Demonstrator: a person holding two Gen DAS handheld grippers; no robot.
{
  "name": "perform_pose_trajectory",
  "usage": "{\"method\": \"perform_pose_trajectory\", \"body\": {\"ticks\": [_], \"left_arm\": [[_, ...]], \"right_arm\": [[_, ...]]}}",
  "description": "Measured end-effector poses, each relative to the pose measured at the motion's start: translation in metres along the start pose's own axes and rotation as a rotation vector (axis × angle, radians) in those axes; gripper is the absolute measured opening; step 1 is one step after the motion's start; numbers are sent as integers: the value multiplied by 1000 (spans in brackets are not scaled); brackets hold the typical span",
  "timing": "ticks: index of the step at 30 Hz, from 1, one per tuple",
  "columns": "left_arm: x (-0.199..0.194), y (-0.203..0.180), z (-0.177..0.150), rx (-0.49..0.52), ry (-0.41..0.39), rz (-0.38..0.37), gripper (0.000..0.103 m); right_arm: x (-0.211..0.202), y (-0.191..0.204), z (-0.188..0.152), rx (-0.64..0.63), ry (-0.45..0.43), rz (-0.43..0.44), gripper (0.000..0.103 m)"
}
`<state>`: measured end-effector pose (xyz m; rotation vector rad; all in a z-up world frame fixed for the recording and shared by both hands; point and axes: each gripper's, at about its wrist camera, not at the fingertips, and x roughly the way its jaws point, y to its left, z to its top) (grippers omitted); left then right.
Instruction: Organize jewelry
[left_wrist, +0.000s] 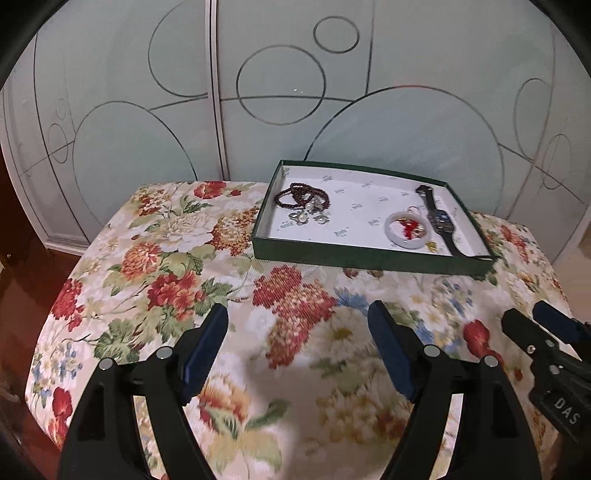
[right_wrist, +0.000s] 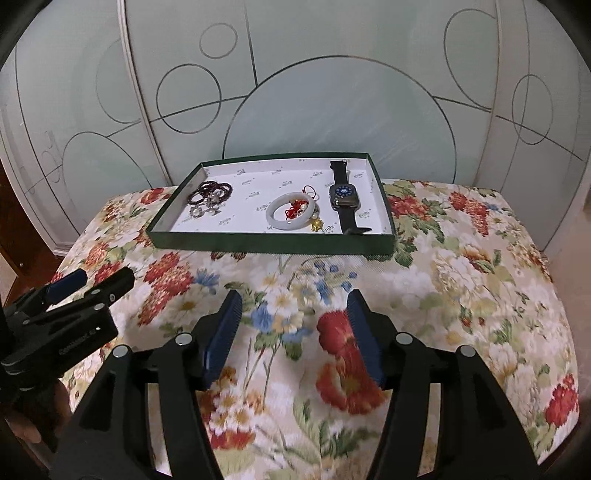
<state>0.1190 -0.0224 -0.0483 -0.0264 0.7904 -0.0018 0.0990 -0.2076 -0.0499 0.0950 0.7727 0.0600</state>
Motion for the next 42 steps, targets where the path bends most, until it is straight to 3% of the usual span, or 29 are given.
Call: {"method": "perform_pose_trajectory", "body": {"ticks": [24, 27, 34, 38, 42], "left_arm": [[-87, -6, -29, 11, -81, -5, 81], [-92, -7, -31, 18, -86, -5, 81], [-95, -6, -34, 11, -87, 0, 83], [-97, -3, -36, 9, -93, 7, 84], [-100, -2, -38, 14, -95, 12, 84]], "right_arm": [[-87, 2, -28, 15, -97, 3, 61], [-90, 1, -30, 21, -102, -1, 69], [-92, 3, -34, 24, -100, -2, 69], [-93, 4, -34, 25, -100, -5, 78], [-95, 6, -36, 23, -102, -1, 78]]}}
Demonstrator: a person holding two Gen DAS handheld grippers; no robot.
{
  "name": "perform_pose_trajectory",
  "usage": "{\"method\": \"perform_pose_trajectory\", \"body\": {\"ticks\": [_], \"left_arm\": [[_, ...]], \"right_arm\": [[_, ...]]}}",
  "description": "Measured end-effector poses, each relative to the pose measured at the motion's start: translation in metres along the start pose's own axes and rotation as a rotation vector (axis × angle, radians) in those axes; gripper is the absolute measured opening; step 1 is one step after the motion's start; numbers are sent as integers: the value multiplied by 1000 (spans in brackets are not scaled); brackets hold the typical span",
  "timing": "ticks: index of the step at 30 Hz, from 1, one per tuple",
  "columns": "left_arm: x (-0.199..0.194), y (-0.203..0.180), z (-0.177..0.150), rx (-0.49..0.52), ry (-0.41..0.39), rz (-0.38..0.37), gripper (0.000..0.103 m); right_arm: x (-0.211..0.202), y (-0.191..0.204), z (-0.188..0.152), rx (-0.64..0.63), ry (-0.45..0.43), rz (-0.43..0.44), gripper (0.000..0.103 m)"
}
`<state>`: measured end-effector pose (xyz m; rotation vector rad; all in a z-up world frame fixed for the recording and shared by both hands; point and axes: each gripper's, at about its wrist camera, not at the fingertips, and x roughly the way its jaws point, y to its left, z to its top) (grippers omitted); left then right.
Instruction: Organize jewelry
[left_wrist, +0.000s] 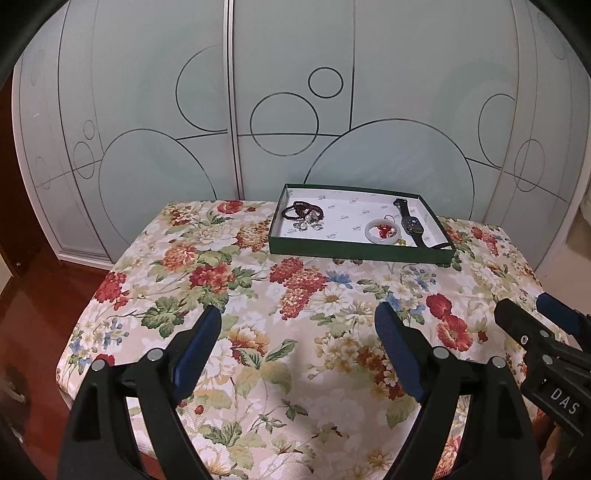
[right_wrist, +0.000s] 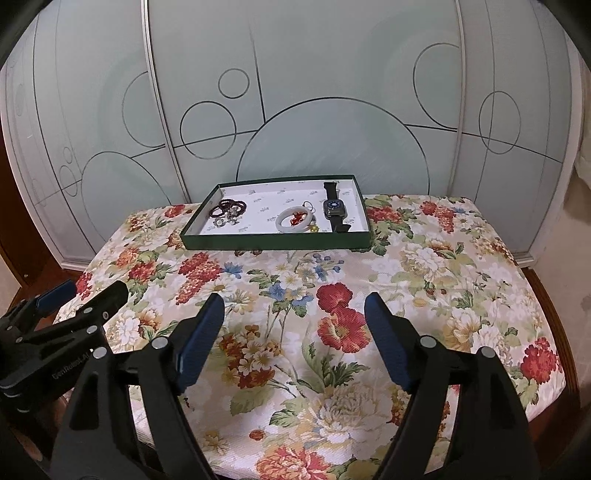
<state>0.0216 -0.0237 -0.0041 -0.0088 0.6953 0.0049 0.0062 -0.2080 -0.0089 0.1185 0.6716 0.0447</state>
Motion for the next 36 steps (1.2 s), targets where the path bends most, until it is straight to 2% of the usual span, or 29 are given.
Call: {"method": "perform_pose_trajectory", "body": {"ticks": [36], "left_arm": [[-2, 5, -3, -1, 10, 9, 84]], "right_arm": [[-2, 7, -1, -3, 2, 0, 79]]}}
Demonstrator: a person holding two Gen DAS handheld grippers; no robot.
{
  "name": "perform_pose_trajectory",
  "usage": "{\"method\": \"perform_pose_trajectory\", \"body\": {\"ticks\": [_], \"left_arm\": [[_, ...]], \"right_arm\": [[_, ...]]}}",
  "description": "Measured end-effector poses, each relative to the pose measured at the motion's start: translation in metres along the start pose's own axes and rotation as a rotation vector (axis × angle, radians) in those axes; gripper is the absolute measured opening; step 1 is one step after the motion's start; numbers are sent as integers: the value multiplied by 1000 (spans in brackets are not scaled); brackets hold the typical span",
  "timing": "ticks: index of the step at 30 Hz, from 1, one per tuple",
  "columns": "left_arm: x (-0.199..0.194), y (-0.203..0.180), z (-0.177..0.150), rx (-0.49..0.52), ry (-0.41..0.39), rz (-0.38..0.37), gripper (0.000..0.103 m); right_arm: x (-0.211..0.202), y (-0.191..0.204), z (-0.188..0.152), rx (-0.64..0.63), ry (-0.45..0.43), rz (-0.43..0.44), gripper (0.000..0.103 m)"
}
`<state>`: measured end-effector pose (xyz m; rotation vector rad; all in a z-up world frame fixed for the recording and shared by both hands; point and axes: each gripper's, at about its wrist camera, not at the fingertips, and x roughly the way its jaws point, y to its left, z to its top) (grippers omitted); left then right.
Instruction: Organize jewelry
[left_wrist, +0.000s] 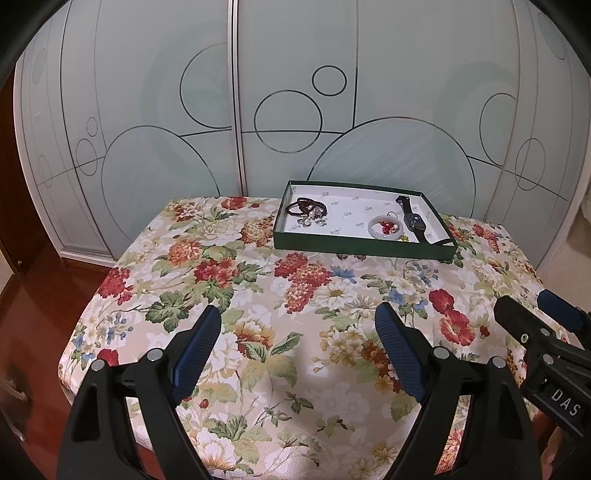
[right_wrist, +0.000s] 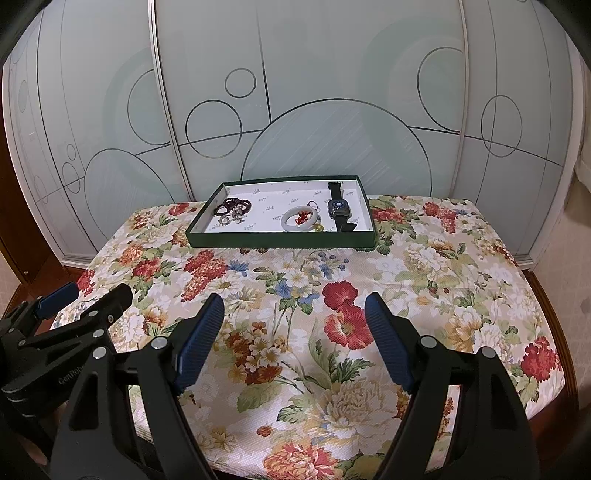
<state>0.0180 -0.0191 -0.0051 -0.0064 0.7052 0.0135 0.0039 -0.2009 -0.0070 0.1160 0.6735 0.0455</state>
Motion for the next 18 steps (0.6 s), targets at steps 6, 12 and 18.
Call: {"method": "perform_pose_trajectory", "body": {"ticks": [6, 12, 18], "left_arm": [[0, 0, 0, -1, 1, 2, 84], [2, 1, -1, -3, 7, -1, 84], [3, 0, -2, 4, 10, 7, 84]], "right_arm": [[0, -1, 0, -1, -1, 0, 79], [1, 0, 0, -2, -1, -1, 79], [0, 1, 0, -2, 1, 0, 79]]}}
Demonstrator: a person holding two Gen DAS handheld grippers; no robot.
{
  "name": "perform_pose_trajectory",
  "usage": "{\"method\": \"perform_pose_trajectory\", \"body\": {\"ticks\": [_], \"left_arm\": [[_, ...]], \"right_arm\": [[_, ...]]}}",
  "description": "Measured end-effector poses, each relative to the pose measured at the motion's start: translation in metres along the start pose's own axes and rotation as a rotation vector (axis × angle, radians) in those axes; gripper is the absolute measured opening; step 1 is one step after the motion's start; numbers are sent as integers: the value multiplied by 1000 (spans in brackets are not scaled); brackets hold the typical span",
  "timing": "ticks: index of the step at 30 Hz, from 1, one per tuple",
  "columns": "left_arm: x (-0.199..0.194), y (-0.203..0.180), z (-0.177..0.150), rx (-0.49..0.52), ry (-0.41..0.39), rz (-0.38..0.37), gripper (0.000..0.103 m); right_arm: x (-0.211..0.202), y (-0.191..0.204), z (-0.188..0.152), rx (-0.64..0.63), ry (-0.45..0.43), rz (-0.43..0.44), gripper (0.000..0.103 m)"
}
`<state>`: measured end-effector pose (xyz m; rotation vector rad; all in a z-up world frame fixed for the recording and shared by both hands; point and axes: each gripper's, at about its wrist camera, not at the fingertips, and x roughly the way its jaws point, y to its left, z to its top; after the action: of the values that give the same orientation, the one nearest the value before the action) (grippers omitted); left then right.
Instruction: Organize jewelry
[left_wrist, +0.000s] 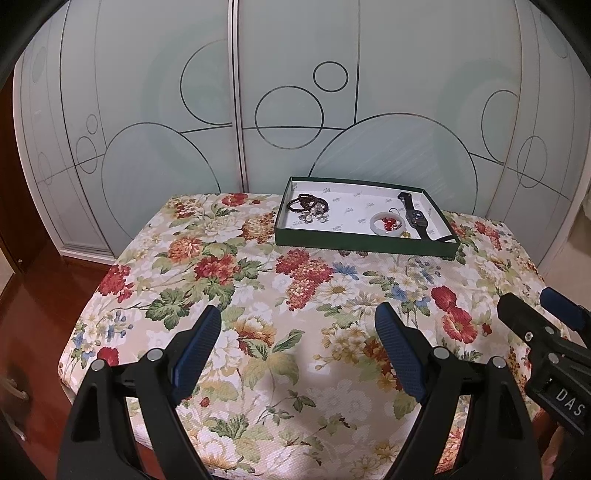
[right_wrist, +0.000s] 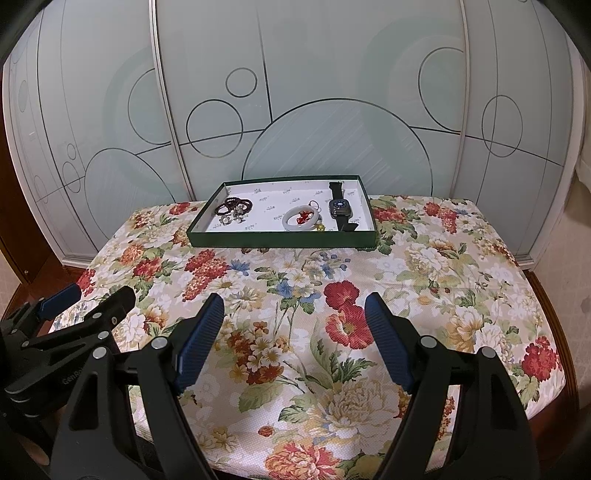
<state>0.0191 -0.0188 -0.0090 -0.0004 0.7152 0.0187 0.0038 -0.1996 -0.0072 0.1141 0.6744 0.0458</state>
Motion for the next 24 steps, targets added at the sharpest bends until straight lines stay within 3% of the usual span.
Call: {"method": "perform_pose_trajectory", "body": {"ticks": [24], "left_arm": [[5, -2, 0, 8, -4, -11, 87]], "right_arm": [[3, 0, -1, -1, 3, -1, 79]]}}
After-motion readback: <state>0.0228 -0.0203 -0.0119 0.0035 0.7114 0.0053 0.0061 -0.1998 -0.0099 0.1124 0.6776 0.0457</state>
